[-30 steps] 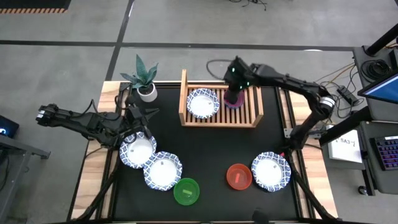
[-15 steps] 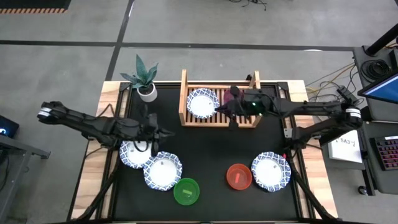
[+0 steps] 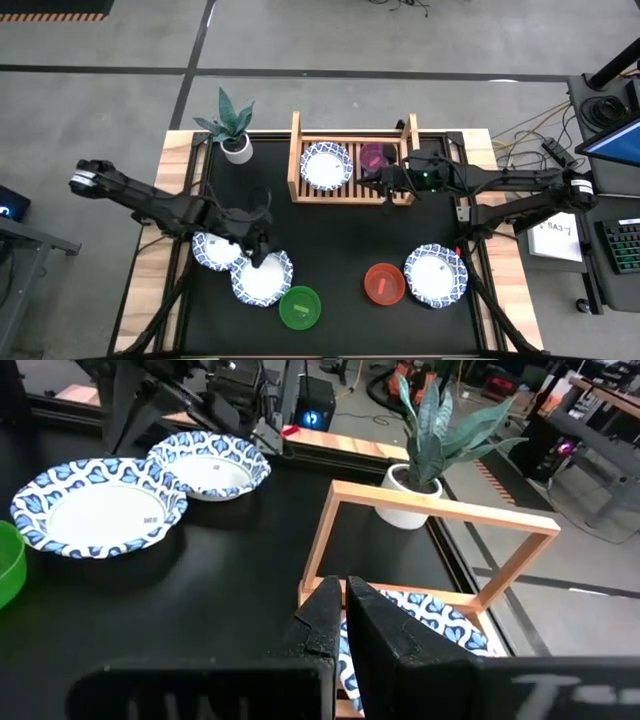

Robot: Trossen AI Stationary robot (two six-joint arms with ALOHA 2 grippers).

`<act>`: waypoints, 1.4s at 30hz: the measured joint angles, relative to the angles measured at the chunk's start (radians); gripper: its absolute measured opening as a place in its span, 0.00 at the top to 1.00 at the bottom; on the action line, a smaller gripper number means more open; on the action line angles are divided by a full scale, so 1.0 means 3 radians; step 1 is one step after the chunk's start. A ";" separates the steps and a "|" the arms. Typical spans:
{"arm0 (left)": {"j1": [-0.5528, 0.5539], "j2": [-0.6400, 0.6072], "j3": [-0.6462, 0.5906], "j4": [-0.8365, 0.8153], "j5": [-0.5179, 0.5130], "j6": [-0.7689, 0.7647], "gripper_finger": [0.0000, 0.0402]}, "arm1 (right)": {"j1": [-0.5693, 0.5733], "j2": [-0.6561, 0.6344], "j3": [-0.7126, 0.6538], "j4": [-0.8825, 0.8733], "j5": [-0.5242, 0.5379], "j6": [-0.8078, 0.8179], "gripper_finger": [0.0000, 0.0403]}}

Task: Place and stack bowls onto a shelf
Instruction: Stack the blue patterned bowl on top of the blue patterned bowl on the shelf

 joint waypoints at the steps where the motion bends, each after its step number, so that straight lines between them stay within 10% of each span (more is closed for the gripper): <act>1: -0.0017 0.0068 0.0076 -0.0028 0.0023 -0.0049 1.00 | 0.0002 -0.0001 -0.0001 0.0000 0.0000 0.0001 0.97; 8: -0.0237 0.0640 0.0647 -0.0631 0.0522 0.0019 1.00 | 0.0009 -0.0008 -0.0001 -0.0027 -0.0003 0.0003 0.97; 18: -0.0392 0.1387 0.1418 -0.2263 0.0127 0.1339 0.95 | 0.0028 -0.0006 -0.0002 -0.0062 -0.0264 0.0092 0.97; 30: -0.0114 0.1521 0.1146 -0.2342 -0.0421 0.2243 0.68 | 0.0061 -0.0006 -0.0019 -0.0202 -0.0261 0.0126 0.97; 42: 0.0054 0.1519 0.0709 -0.1857 -0.0353 0.2568 0.78 | 0.0061 -0.0006 -0.0034 -0.0202 -0.0260 0.0186 0.97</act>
